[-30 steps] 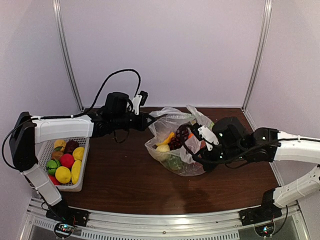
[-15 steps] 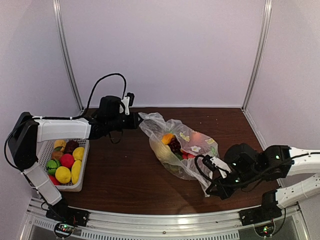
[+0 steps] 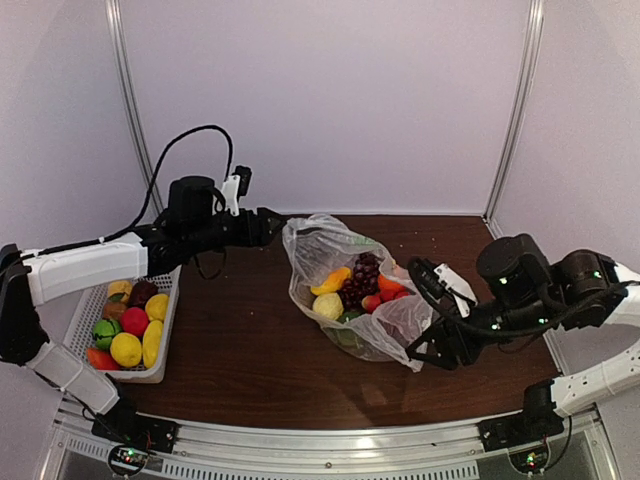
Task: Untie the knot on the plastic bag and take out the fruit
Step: Open the bag opening for the takeout bag.
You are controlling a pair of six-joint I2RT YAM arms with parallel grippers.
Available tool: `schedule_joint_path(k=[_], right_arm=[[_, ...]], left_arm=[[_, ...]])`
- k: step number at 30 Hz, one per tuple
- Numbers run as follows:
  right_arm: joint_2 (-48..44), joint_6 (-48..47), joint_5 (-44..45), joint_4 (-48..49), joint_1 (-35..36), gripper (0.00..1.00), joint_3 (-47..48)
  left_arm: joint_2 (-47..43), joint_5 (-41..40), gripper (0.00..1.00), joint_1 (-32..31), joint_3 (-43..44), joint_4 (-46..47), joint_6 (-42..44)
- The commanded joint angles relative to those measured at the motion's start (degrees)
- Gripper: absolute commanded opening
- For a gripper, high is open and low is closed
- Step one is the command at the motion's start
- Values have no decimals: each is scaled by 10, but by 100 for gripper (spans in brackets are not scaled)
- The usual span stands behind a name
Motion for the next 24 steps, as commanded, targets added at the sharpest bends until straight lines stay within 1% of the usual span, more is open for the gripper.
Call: schedule_joint_path(k=[1,2,3,6,8,9,12,15,19,24], right_arm=[[8,-37,110,-76,3,64,81],[11,-42,126,-84,2,67,101],[15,-47,139,-89,2,77,119],[27,-64,188,-97,2,89,173],[41,-74,233,-102,2,92,203],[49,-78,261,-104,2,94,217],[83,-80,342,-110,-2,97,249],[111,-84,375,-94,-24,97,258],[140,-97,348,-44,-80,96,244],[181,-117,296,10,-133,96,216]], left_arm=[[-70,1,80,-15,-27,-55,27],[-86,-2,81,-18,-38,-59,22],[-104,-6,82,-20,-50,-59,15],[-147,-9,82,-31,-74,-60,-1],[-163,-15,82,-47,-77,-62,-5],[-166,-19,82,-59,-73,-79,-4],[-161,-46,80,-102,-50,-119,0],[-156,-71,78,-142,-37,-133,-2],[-149,-84,75,-173,-38,-127,-22],[-122,-92,74,-205,-29,-115,-30]])
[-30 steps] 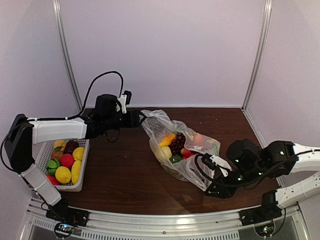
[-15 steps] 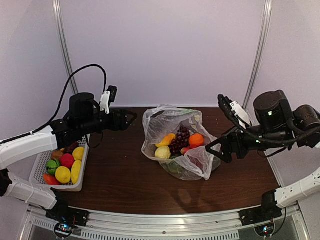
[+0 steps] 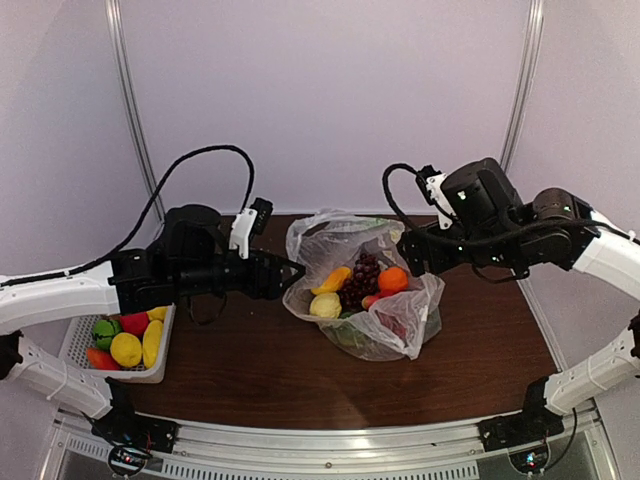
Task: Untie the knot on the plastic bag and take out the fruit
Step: Open the bag opening for the takeout bag, then reach into the gripper of the takeout bag.
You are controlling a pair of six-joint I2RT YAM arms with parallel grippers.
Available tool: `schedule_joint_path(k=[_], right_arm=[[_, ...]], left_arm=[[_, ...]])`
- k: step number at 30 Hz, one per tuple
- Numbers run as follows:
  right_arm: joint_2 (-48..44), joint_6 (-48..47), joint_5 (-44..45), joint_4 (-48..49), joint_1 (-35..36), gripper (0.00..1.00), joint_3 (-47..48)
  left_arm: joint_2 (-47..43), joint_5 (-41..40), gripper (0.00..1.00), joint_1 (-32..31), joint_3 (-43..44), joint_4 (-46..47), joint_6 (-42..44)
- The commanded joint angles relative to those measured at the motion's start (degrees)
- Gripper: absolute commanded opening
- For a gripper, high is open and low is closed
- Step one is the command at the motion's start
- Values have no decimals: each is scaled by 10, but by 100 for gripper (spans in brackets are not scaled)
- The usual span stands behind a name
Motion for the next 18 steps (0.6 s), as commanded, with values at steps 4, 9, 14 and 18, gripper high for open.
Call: schedule_joint_path(k=[4,9,14,18], right_arm=[[52,-35,-52,88,-55,96,-39],[74,-36,-70,121,-84,80,-59],[87,-29,-75,142,-96,56,-80],[90,-24,-75,148,-100,33,-92]], left_arm=[[57,-21,73,-30,44,18,-10],[123,-42,68,-42,95,-10,5],[193,-34,62,-44,139,-17,14],[257,-23,61,-44,186,-37,30]])
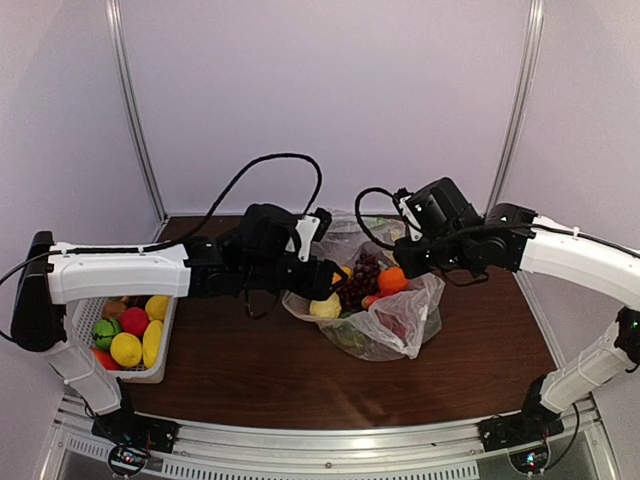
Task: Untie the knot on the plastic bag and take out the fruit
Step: Reach into the gripper of the takeout bag.
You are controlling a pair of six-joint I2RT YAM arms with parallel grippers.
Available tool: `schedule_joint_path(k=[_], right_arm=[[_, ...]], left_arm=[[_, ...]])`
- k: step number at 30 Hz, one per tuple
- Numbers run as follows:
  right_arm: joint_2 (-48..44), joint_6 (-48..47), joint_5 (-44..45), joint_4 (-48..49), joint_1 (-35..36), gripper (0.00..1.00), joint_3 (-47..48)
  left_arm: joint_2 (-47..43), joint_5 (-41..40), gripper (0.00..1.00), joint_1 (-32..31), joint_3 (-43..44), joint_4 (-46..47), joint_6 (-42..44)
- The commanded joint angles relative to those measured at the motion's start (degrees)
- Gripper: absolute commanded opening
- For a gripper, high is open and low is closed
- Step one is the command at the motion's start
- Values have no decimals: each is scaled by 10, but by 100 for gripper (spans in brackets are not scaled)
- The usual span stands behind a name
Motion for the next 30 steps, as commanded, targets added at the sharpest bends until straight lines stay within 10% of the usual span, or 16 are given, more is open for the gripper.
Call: schedule_joint_path(k=[1,7,30], right_arm=[[2,8,-8,24,-5,27,-17],[-21,17,-17,36,-5,0,-31],[-18,23,-31,52,-5,0,-52]], left_arm=[[68,4,60,-4,53,-21,30],[164,5,56,-4,133,-78,71],[259,-79,59,36,136,-152,54]])
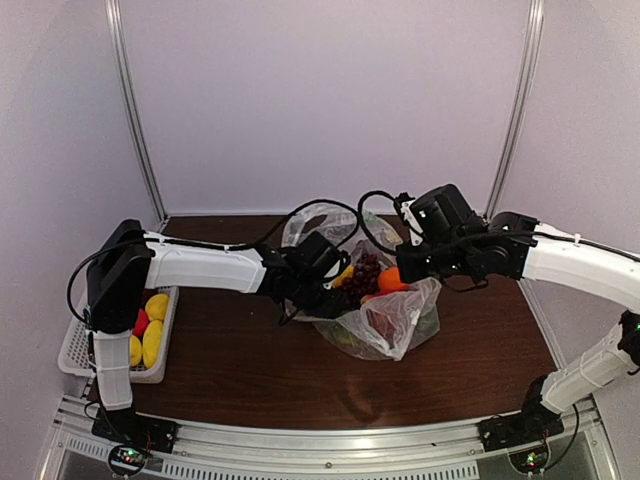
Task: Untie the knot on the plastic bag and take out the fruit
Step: Reach into the gripper of the takeout bag.
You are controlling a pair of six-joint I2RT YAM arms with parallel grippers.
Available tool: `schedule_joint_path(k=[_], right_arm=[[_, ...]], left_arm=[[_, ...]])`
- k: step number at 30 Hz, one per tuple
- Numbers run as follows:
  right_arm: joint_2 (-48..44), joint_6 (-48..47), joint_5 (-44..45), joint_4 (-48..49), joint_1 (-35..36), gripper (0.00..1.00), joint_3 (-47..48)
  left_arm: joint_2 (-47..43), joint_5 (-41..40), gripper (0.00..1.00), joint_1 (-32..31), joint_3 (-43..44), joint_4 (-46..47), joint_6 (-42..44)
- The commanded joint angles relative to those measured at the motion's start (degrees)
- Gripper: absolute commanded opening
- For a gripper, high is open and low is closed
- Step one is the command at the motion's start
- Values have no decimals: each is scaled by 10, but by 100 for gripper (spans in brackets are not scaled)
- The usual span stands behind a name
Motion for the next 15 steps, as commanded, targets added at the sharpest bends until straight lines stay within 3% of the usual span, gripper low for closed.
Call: schedule_joint_path(k=[1,11,15], right_arm=[[-1,7,-4,8,-3,0,-12],[1,10,-11,17,-3,0,-19],[-1,12,-13,19,-3,0,-22]], left_arm=[[6,-40,59,7,-19,-19,-11],[21,-75,65,10,-20,-15,4],[31,-103,50,9,-12,-14,19]])
